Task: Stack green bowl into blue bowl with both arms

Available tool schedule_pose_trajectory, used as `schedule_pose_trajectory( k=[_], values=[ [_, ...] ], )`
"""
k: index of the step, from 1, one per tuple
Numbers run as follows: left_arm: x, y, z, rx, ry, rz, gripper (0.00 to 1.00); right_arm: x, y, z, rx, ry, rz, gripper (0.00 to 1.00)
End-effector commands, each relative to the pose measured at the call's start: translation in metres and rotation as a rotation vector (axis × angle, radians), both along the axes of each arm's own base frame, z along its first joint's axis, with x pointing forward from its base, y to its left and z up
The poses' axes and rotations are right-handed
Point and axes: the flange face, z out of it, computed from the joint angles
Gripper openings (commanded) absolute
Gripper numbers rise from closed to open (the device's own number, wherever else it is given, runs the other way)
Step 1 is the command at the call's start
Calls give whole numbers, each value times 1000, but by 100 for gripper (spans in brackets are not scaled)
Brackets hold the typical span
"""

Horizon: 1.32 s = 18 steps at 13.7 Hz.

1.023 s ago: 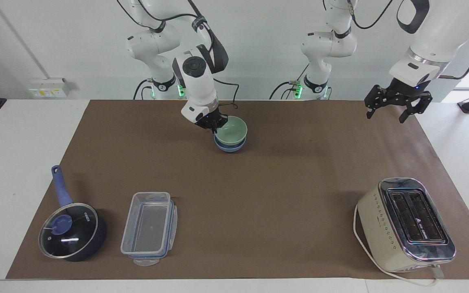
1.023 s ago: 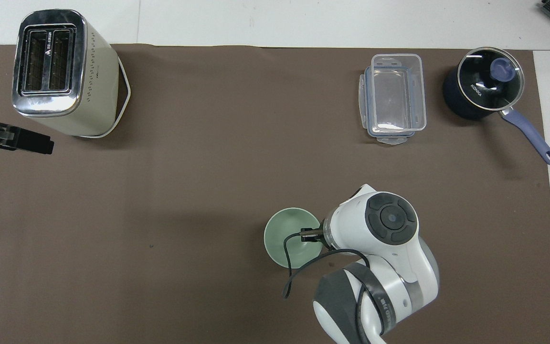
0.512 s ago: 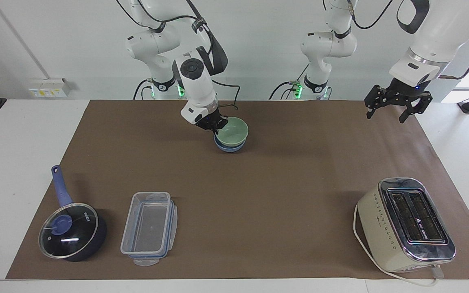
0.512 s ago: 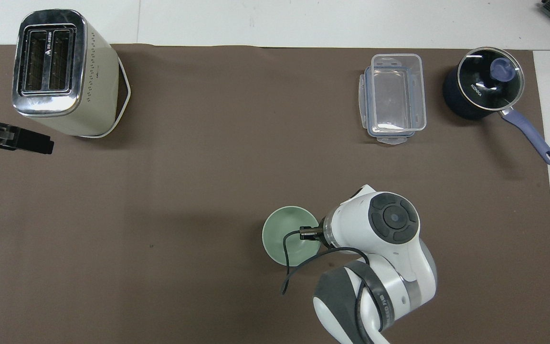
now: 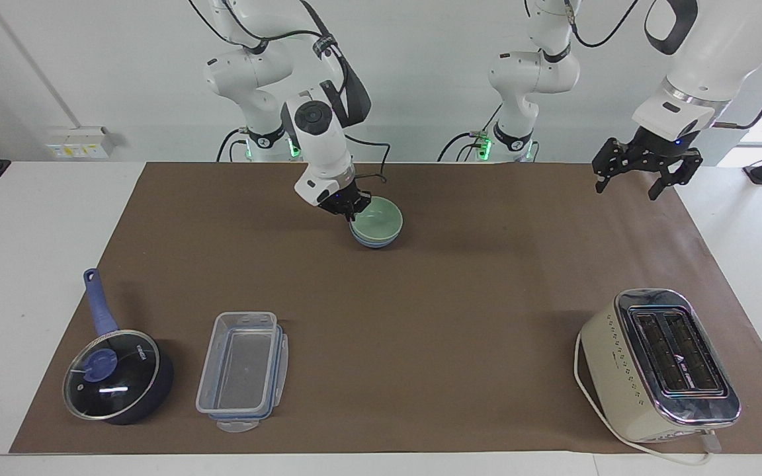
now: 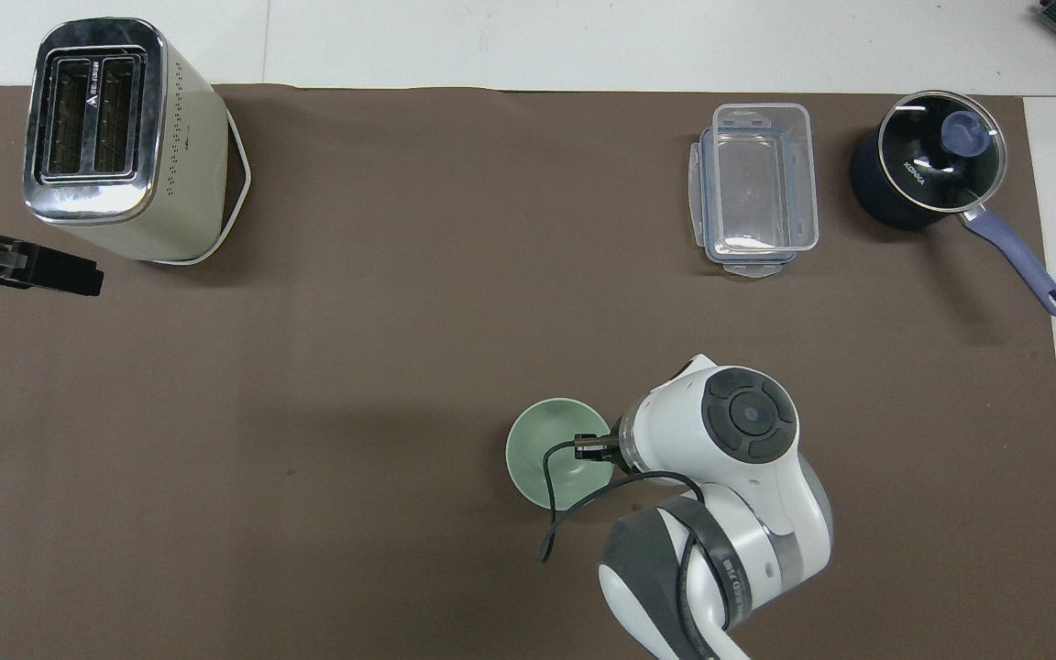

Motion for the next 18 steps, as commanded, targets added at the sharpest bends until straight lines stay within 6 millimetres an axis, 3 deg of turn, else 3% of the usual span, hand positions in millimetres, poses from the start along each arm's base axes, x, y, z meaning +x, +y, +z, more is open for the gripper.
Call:
schedule_pose_trajectory(
  k=[1, 2, 3, 4, 6, 9, 12, 16, 18],
  values=[
    [-1, 4, 5, 12, -5, 5, 100, 1, -3, -3, 26, -2, -1, 40],
    [-1, 4, 5, 11, -5, 5, 100, 2, -2, 0, 26, -1, -5, 62],
    [-1, 4, 5, 11, -5, 5, 100, 6, 1, 3, 28, -3, -13, 90],
    [-1, 3, 5, 11, -5, 3, 100, 9, 1, 11, 35, -18, -17, 100],
    [-1, 3, 5, 11, -5, 3, 100, 21, -12, 37, 32, -38, -23, 100],
    [0, 3, 5, 11, -5, 3, 100, 54, -56, 85, -41, -80, -41, 100],
    [0, 3, 4, 11, -2, 5, 100, 85, -115, 142, -115, -138, -86, 100],
    [-1, 3, 5, 10, 1, 3, 100, 94, -183, 225, -126, -141, -167, 100],
    [-2, 3, 4, 10, 7, 5, 100, 91, -198, 249, -129, -141, -192, 100]
  ],
)
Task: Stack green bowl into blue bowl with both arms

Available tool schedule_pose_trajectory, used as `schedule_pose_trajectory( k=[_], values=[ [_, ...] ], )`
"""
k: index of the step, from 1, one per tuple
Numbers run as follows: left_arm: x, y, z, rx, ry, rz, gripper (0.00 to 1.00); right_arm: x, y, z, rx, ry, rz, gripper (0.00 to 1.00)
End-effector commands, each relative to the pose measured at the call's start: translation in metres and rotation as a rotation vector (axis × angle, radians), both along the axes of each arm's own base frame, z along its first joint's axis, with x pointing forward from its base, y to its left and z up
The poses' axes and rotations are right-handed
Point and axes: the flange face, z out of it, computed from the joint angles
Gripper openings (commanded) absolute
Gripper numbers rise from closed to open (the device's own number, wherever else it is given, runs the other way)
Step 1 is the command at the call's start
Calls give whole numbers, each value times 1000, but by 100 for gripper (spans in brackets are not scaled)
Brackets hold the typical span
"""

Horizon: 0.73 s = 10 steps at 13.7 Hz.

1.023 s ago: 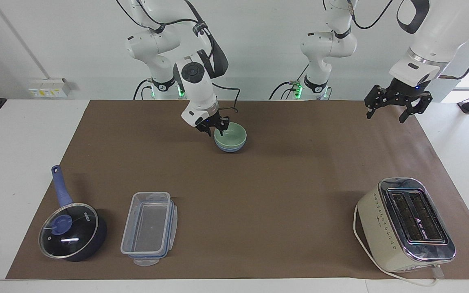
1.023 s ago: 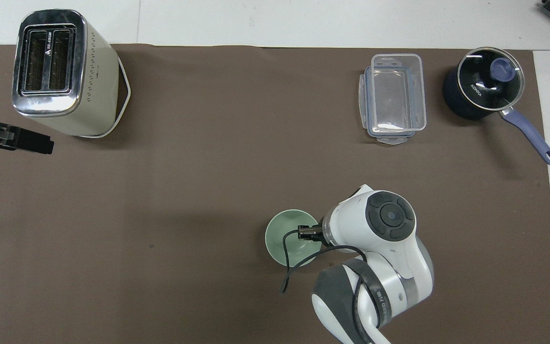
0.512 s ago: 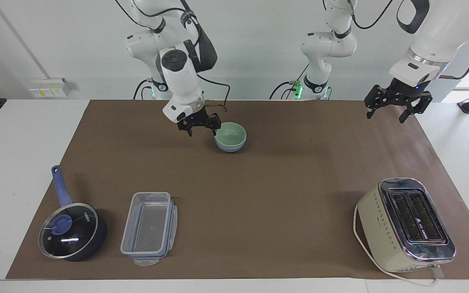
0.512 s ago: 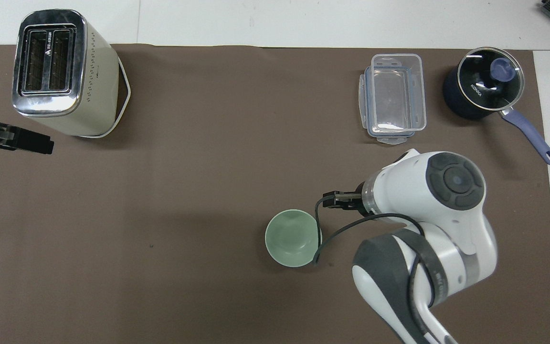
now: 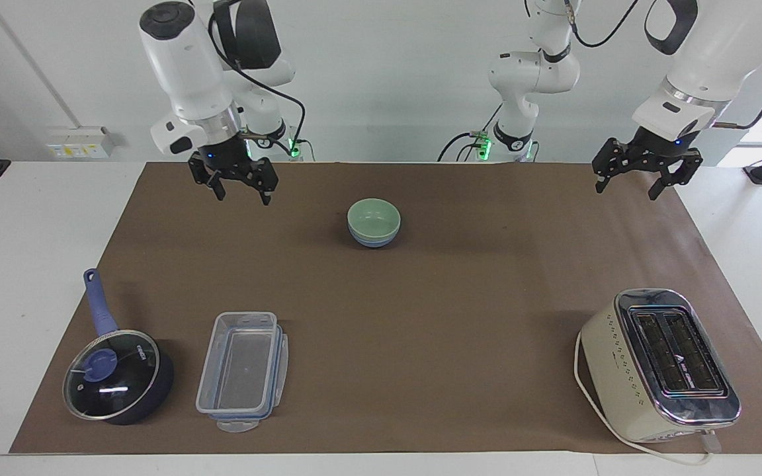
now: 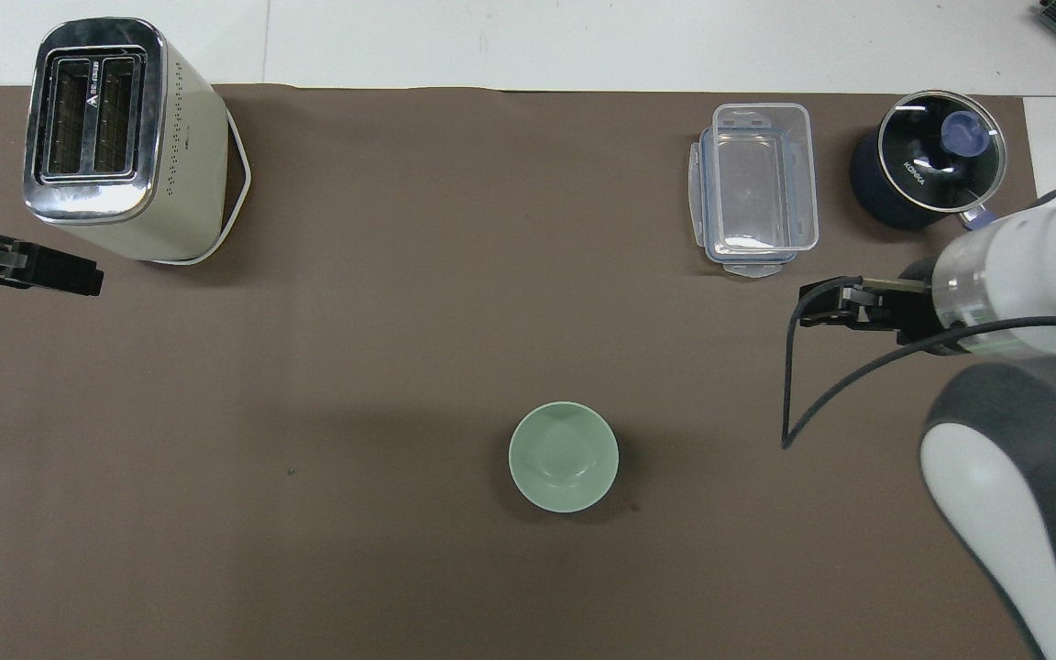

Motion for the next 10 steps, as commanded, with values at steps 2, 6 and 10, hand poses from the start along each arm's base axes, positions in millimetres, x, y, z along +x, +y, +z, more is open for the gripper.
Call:
schedule_pose_trajectory(
  k=[2, 6, 10],
  values=[
    [-7, 9, 12, 9, -4, 14, 100, -3, -28, 45, -31, -11, 16, 100],
    [-14, 23, 11, 7, 1, 38, 100, -11, -77, 87, -46, -13, 23, 100],
    [-14, 22, 12, 6, -2, 37, 100, -25, -94, 80, -46, 9, 8, 100]
  ],
)
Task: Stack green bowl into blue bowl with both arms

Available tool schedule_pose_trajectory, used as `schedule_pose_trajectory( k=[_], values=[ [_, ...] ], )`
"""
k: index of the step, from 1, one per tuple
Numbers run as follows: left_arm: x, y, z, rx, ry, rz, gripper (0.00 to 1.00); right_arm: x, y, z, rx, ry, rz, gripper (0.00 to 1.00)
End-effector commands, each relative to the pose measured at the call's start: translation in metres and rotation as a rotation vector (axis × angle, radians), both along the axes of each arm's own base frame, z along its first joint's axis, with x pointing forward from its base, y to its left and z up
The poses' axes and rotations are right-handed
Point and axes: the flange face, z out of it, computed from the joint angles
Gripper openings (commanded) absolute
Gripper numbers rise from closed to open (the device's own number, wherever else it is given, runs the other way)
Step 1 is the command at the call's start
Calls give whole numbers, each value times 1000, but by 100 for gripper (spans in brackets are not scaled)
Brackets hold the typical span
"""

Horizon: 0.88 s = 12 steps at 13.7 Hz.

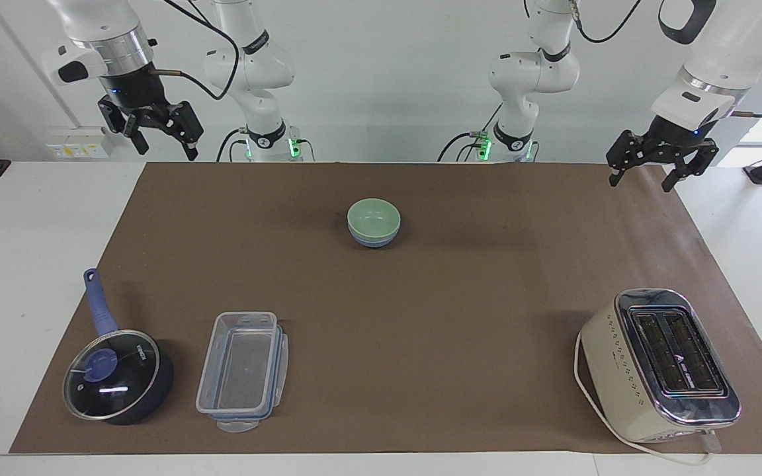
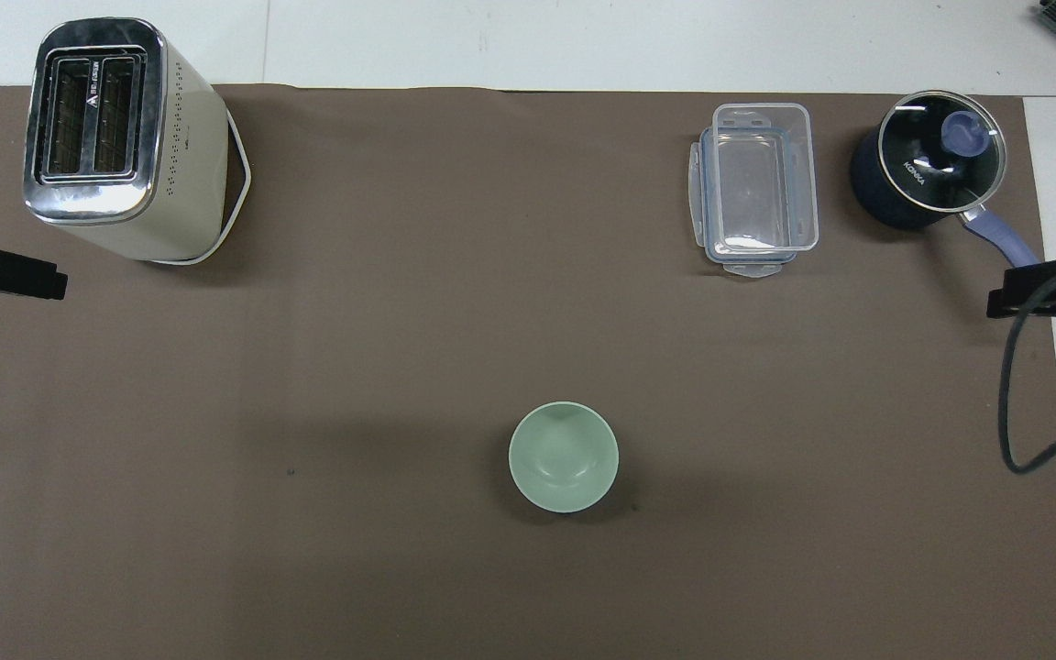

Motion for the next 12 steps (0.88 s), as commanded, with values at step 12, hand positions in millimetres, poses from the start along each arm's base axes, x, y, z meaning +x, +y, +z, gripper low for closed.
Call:
schedule_pose_trajectory(
  k=[12],
  values=[
    [-6, -2, 0, 8, 6, -10, 100, -18, -15, 16, -51, 28, 58, 100]
  ],
)
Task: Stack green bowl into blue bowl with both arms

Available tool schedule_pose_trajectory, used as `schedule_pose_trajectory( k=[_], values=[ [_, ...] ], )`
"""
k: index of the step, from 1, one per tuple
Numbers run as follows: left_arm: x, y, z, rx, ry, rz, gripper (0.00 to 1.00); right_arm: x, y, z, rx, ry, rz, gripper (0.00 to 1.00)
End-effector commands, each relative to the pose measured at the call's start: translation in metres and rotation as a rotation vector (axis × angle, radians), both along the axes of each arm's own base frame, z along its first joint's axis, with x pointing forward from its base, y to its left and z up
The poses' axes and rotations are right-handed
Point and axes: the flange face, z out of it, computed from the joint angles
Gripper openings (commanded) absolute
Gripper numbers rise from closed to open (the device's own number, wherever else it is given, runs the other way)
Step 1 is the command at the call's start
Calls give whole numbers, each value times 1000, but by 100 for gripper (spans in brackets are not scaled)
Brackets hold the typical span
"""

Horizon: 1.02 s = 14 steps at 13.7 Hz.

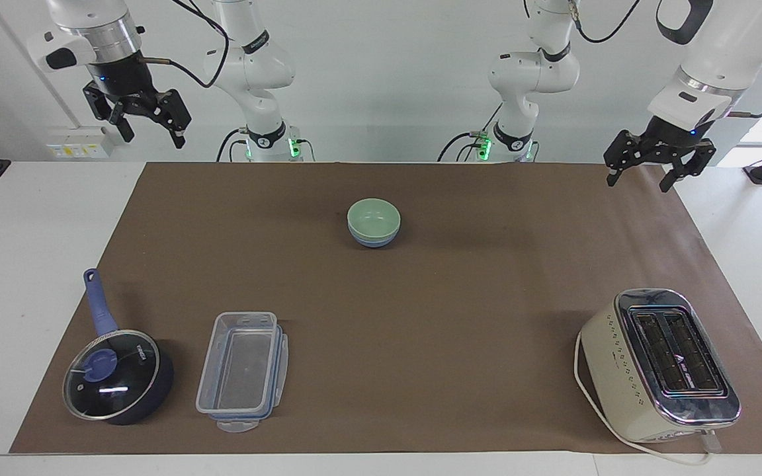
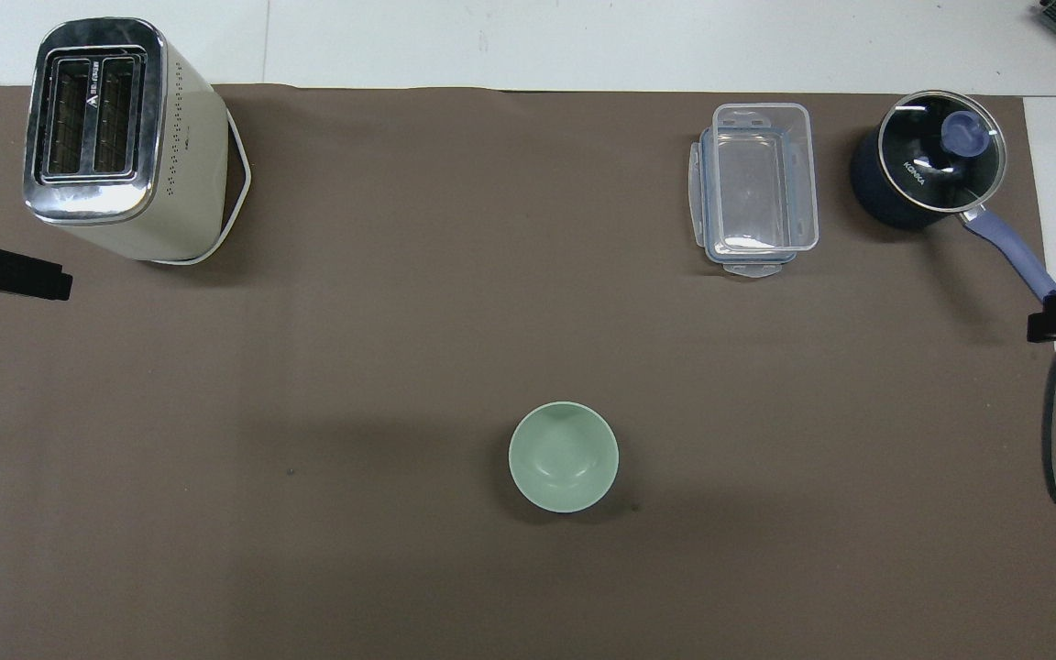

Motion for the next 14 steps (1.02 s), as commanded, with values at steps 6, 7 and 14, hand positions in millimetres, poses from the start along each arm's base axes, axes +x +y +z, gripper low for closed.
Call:
schedule_pose_trajectory(
  k=[6, 7, 14],
  values=[
    [-6, 0, 0, 8, 4, -6, 100, -7, -1, 2, 25, 28, 14, 100],
    [-6, 0, 0, 8, 5, -6, 100, -9, -1, 1, 25, 31, 11, 100],
    [-7, 0, 0, 8, 8, -6, 100, -10, 0, 0, 20, 36, 12, 100]
  ],
)
